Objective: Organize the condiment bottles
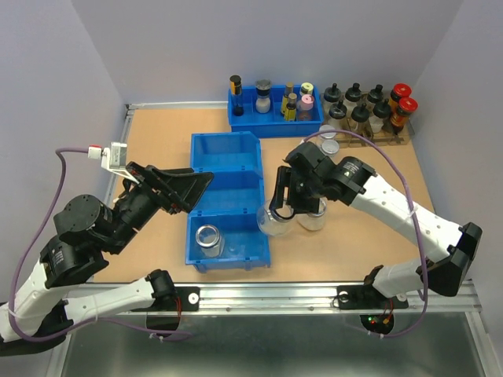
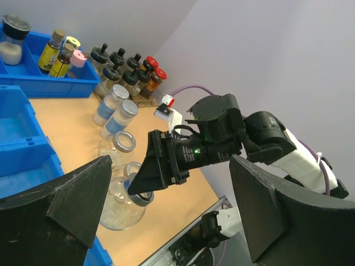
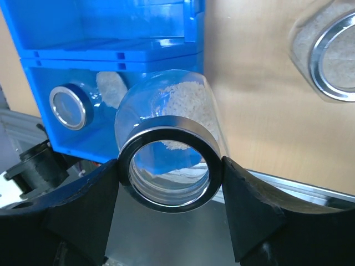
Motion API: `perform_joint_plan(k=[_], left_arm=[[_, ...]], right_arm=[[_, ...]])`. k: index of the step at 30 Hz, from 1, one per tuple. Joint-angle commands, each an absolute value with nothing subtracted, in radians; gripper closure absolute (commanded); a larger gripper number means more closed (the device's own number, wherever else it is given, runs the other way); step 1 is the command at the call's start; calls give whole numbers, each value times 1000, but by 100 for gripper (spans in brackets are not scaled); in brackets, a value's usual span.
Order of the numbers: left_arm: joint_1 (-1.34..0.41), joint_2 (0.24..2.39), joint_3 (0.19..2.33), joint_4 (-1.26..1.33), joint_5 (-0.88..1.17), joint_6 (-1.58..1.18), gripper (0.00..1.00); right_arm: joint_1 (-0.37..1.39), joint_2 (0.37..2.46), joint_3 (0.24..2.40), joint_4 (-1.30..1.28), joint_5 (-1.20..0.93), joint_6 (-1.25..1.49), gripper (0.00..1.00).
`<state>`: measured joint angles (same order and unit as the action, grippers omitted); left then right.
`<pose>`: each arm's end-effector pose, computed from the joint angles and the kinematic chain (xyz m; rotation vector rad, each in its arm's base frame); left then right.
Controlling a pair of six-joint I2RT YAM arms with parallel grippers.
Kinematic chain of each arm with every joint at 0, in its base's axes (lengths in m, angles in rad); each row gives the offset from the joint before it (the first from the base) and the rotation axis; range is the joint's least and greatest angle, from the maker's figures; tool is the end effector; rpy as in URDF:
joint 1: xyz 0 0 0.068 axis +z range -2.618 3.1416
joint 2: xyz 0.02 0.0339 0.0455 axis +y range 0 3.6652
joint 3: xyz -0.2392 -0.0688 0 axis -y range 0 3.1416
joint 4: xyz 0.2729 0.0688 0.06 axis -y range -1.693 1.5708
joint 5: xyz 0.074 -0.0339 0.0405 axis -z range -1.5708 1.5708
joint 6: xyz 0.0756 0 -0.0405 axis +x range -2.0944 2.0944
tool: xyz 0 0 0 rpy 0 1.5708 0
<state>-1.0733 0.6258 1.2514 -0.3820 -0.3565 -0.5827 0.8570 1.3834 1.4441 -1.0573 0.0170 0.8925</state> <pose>0.0961 -0.1217 0.4970 0.0271 1.4390 -1.1504 0.2140 0.2452 0.2994 0.0547 2.6980 0.5967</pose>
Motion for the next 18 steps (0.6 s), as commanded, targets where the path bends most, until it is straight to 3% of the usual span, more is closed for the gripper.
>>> perform_joint_plan(k=[1,9,18], left_arm=[[-1072,629,1249,-370,-382,-589,2],[-1072,643,1252,-362,-387,-578,2],[-1072,638,1252,-364,-394,-581,2]], right_arm=[[867,1371,1486,-937,-83,887,100],[900,1420,1476,-919,-161,865,100],[994,1531,1499,-879,-66,948,99]])
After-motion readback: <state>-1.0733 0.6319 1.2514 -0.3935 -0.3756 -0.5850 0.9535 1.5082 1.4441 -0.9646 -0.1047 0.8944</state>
